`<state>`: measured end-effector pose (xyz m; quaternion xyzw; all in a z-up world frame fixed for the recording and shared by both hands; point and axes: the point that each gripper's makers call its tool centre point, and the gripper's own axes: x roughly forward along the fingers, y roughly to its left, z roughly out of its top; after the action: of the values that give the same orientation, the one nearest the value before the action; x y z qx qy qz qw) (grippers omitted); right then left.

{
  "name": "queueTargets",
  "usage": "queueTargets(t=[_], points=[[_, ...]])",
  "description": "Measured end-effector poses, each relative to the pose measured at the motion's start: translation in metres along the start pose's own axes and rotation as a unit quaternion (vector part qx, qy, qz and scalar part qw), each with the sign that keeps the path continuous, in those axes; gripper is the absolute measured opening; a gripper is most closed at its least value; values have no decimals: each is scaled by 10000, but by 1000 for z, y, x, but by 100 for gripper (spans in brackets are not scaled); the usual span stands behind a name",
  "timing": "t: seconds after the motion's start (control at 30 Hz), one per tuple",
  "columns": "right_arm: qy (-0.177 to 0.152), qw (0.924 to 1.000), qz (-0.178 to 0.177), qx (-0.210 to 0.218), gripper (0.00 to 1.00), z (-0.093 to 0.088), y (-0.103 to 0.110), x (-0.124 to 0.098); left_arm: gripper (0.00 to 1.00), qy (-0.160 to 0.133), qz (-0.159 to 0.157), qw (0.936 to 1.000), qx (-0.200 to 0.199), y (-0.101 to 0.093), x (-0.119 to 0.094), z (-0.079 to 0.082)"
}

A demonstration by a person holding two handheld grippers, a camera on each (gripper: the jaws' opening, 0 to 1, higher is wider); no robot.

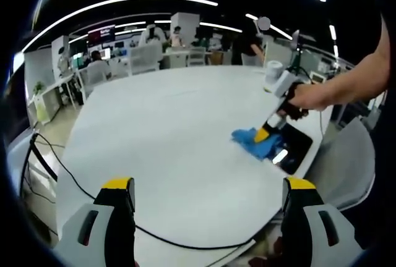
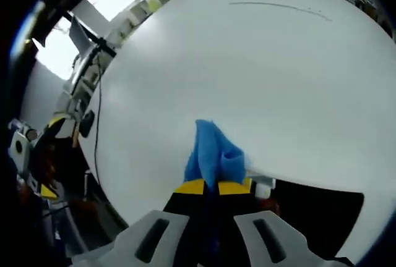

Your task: Wipe the mirror surface with the cleaning cloth until all visible marks leave the cleaned area.

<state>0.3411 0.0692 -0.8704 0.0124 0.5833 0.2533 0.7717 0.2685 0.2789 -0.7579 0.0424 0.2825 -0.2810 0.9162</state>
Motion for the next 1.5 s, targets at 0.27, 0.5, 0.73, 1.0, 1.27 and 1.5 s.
queueTargets(t=[0.27, 0.5, 0.73, 1.0, 1.27, 1.5], points=[[47, 10000, 28, -34, 0, -18, 6, -6, 99, -36, 0, 10000, 42, -3, 0, 4], [167, 9997, 102, -116, 0, -38, 18, -7, 99, -22, 23, 10000, 23, -5, -1, 1], [149, 9995, 120, -250, 0, -44, 22, -9, 99, -27, 32, 10000, 0, -8, 0, -2], [145, 9992, 125, -356, 0, -46, 15, -13, 99, -36, 50, 10000, 5, -14, 1, 1], [142, 9995, 92, -273, 0, -55, -11, -27, 99, -42, 88, 10000, 10, -16, 1, 3], [120, 9998, 2, -170, 0, -62, -36, -39, 99, -36, 73, 10000, 1, -22, 3, 2]])
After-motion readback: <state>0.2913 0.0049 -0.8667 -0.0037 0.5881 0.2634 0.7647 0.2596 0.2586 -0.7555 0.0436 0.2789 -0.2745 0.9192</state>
